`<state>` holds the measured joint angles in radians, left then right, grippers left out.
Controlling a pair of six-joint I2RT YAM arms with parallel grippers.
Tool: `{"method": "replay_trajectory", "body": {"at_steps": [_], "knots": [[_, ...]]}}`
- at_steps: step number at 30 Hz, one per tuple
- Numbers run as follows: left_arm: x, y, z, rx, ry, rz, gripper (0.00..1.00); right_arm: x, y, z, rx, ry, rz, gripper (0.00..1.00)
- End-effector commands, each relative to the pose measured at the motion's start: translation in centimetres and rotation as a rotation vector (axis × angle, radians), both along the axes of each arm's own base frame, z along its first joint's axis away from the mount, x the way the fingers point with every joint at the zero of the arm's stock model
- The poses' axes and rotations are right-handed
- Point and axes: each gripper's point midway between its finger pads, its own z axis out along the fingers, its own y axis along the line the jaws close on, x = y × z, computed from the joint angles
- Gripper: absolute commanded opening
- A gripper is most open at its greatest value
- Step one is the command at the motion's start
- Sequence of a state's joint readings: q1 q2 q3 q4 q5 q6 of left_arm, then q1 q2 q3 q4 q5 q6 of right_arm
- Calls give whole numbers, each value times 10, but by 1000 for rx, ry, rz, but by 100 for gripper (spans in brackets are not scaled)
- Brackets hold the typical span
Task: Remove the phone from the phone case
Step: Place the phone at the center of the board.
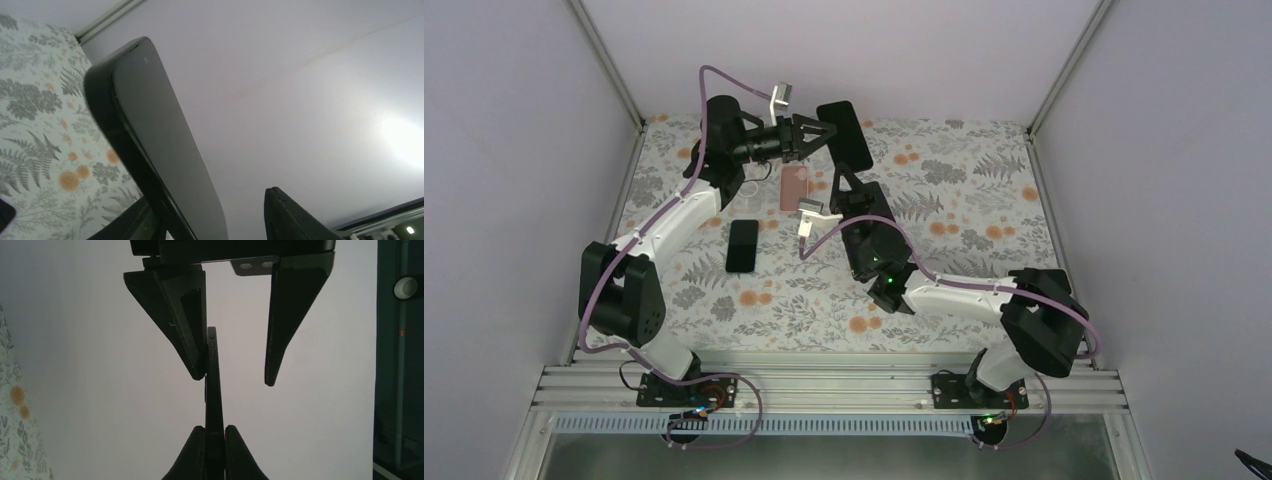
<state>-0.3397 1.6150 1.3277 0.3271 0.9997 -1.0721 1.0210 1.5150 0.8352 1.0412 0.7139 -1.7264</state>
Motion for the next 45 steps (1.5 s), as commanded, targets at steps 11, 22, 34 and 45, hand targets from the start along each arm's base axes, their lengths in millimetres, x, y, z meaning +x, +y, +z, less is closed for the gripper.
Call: {"method": "replay_trajectory", "body": {"at_steps": [11, 22, 34, 45], "knots": [[2, -3, -3, -19, 27, -6, 21, -10, 6, 15, 13, -82, 10, 4], [8, 9, 3, -3, -5, 32, 2, -13, 2, 6, 9, -39, 24, 24], [21, 28, -14, 57, -24, 107, 2, -19, -5, -16, -13, 56, 66, 79], [18, 56, -72, 196, 16, 150, 2, -24, -12, -43, -24, 204, 101, 99]]}}
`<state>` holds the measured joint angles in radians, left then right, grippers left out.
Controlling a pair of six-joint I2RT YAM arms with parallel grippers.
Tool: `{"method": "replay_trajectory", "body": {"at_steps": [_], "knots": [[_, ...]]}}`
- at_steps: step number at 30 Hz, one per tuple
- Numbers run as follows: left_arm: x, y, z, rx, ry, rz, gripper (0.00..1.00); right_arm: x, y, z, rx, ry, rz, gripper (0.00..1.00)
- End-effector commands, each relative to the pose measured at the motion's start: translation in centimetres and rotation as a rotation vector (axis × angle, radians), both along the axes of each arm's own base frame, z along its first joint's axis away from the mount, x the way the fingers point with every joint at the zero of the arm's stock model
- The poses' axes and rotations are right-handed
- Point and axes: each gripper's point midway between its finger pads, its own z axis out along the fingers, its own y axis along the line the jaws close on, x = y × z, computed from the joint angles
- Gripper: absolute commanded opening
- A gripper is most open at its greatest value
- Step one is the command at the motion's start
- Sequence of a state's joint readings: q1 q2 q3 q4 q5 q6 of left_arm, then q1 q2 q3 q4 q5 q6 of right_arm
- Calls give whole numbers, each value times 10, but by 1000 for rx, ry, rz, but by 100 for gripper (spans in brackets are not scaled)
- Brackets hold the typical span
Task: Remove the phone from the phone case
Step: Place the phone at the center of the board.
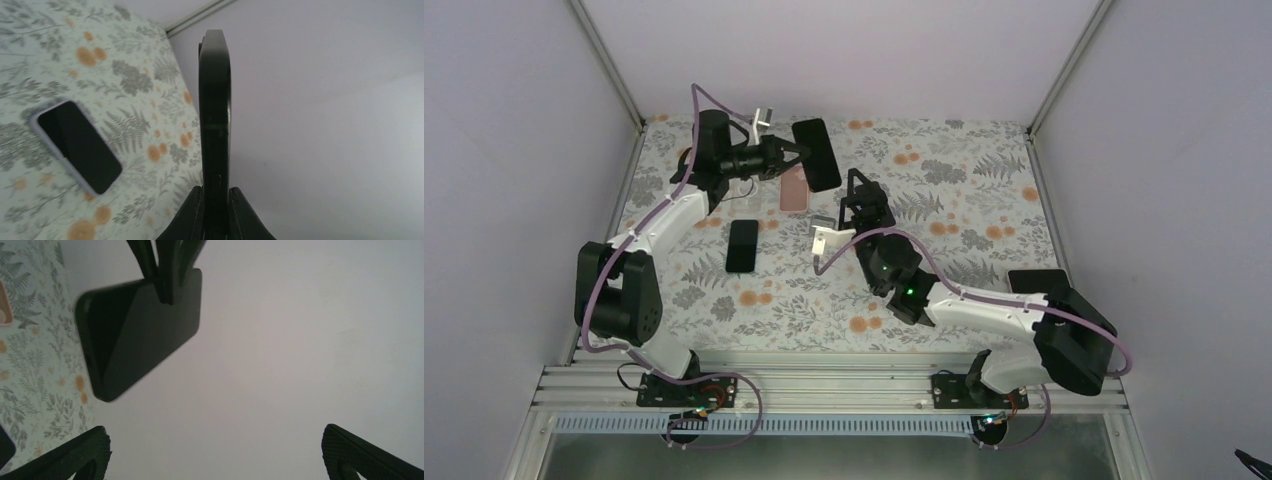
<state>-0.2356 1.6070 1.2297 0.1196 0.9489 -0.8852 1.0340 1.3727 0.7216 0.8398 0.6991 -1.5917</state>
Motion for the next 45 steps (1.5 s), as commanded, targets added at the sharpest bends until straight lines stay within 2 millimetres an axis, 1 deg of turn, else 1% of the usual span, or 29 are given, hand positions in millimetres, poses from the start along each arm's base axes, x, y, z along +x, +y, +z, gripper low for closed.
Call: {"method": "replay_trajectory", "body": {"at_steps": [1, 6, 9, 13, 18, 21, 24, 28, 38, 42, 45], "knots": [[-9, 12, -5, 74, -83, -5, 2, -7, 2, -15, -3, 92, 49, 99], [-19, 14, -37, 121, -47, -46, 2, -9, -7, -24, -19, 118, 51, 99], [-30, 15, -57, 148, -10, -80, 2, -8, -13, -28, -15, 136, 43, 99], [-52, 19, -94, 199, 57, -122, 2, -6, -18, -26, 7, 151, 39, 99], [-75, 30, -126, 244, 106, -144, 2, -6, -20, -26, 25, 167, 44, 99], [-82, 37, -142, 276, 123, -150, 2, -5, -20, -24, 33, 169, 44, 99], [-82, 45, -159, 286, 159, -150, 2, -5, -19, -24, 35, 175, 45, 99], [-81, 48, -177, 295, 194, -187, 2, -3, -21, -24, 40, 180, 36, 99], [-66, 53, -210, 311, 266, -195, 3, -1, -19, -26, 56, 216, 39, 99], [-61, 58, -226, 352, 300, -180, 7, 0, -18, -26, 65, 223, 40, 99], [-58, 59, -231, 362, 314, -176, 10, 1, -18, -25, 70, 230, 39, 99]]}}
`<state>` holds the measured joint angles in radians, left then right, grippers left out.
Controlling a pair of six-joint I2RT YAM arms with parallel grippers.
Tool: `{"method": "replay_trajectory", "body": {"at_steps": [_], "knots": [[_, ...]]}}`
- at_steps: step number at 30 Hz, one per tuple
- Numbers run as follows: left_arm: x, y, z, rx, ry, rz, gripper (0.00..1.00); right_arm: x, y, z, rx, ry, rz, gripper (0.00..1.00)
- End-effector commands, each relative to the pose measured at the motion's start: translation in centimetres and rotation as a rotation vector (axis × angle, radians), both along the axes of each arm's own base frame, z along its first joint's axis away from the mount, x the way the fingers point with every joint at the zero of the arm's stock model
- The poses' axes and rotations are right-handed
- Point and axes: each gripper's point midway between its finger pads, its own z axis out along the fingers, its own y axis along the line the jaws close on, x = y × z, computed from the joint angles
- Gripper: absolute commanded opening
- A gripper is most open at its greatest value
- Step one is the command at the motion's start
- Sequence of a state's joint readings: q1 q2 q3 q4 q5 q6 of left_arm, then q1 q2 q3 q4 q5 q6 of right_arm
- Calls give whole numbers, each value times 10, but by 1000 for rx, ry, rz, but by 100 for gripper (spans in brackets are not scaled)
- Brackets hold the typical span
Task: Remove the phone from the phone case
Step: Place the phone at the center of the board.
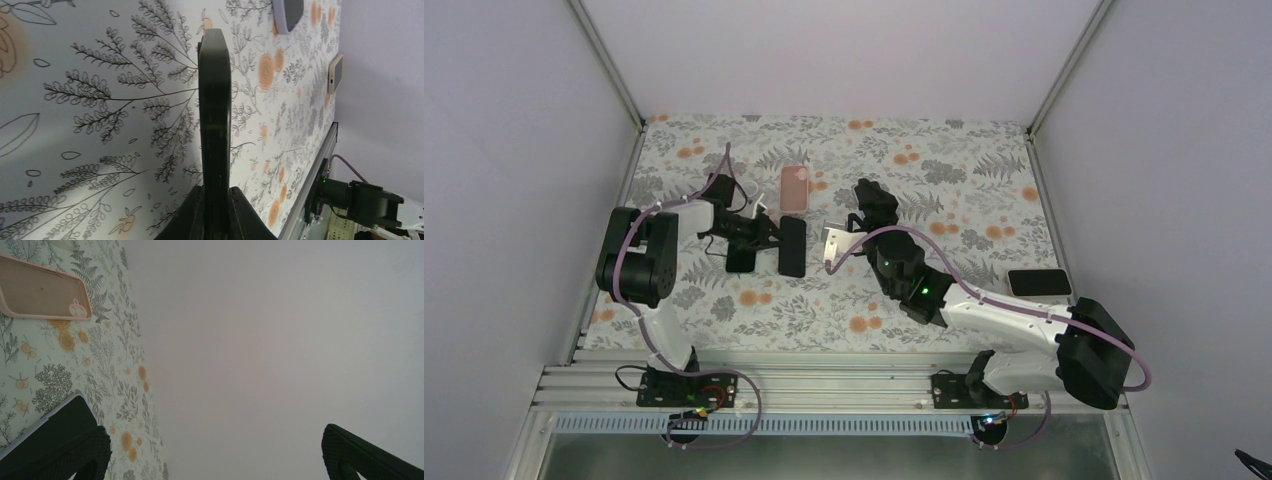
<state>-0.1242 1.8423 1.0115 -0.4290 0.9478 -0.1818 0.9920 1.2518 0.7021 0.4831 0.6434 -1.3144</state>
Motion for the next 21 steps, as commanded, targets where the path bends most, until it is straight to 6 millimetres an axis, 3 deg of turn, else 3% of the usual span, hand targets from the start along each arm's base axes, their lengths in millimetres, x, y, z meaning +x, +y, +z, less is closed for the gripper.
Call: {"method": "replay_trajectory", "body": {"at_steps": [1, 9, 21], "knots": [[12, 1, 6, -7, -38, -11, 11, 2, 2, 11, 30, 10, 10, 99], [13, 7, -8, 43, -16, 12, 22, 3, 3, 10, 32, 20, 11, 99], [11, 12, -7, 74, -33, 32, 29, 4, 3, 10, 38, 33, 8, 99]]}}
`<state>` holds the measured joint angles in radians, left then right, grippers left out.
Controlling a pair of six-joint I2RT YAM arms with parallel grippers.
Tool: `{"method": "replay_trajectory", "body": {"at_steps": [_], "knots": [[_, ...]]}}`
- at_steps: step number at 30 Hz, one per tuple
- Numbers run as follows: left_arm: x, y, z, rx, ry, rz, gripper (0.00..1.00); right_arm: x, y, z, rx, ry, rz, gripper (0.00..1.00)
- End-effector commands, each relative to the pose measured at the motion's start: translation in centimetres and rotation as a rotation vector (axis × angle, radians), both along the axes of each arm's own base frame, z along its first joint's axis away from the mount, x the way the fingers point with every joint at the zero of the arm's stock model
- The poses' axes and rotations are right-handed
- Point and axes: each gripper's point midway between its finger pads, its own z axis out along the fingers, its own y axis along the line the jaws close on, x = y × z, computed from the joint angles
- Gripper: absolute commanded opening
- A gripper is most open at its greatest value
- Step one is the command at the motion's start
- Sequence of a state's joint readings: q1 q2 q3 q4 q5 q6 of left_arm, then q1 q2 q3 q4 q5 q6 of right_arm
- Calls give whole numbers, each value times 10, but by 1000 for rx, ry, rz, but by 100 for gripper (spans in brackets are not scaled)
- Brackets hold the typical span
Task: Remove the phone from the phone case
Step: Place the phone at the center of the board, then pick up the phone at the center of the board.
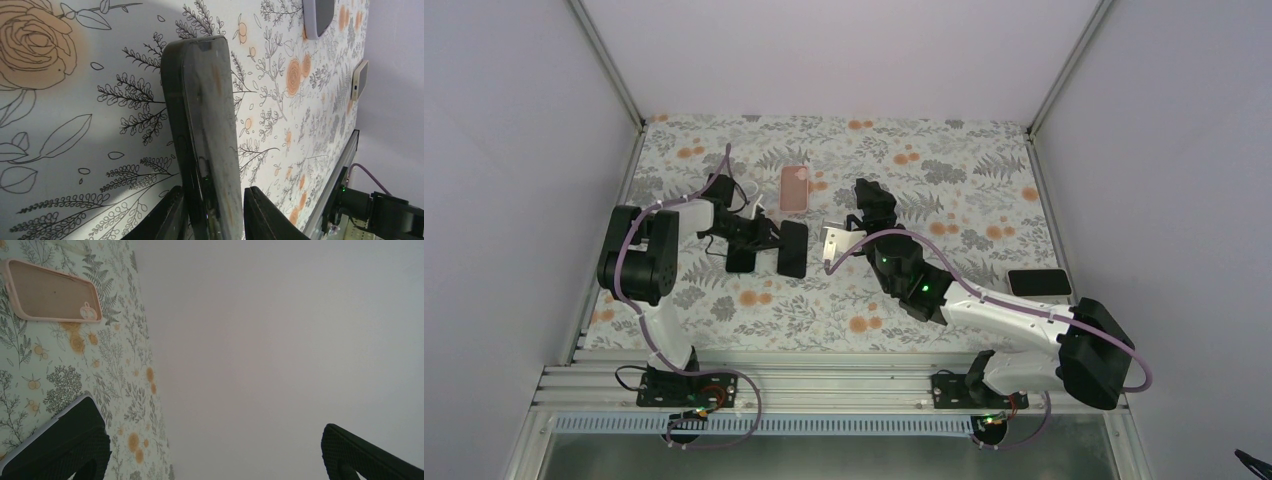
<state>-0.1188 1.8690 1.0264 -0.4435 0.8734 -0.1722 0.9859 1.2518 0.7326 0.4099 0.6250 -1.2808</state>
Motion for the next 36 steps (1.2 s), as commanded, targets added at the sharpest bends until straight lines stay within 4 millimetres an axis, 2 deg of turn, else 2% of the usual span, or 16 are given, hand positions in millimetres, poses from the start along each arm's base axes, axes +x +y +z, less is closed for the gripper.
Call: {"method": "replay_trajectory", "body": {"at_steps": [1, 8, 14, 19, 26, 32, 36], "knots": [[6, 3, 9, 6, -47, 11, 31, 3, 1, 12, 42, -2, -2, 99], [6, 6, 16, 27, -78, 28, 39, 4, 1, 13, 45, 4, -5, 99], [6, 7, 30, 27, -129, 37, 48, 6, 2, 15, 66, 23, -7, 99], [2, 3, 49, -17, -169, 22, 63, 8, 2, 17, 87, 47, -9, 99], [-12, -13, 73, -154, -190, -35, 83, 9, 1, 17, 102, 64, -10, 99], [-14, -42, 68, -70, -230, -139, 91, 11, 2, 20, 116, 72, -13, 99], [-6, -63, 58, 23, -241, -190, 93, 13, 0, 24, 139, 82, -23, 99]]}}
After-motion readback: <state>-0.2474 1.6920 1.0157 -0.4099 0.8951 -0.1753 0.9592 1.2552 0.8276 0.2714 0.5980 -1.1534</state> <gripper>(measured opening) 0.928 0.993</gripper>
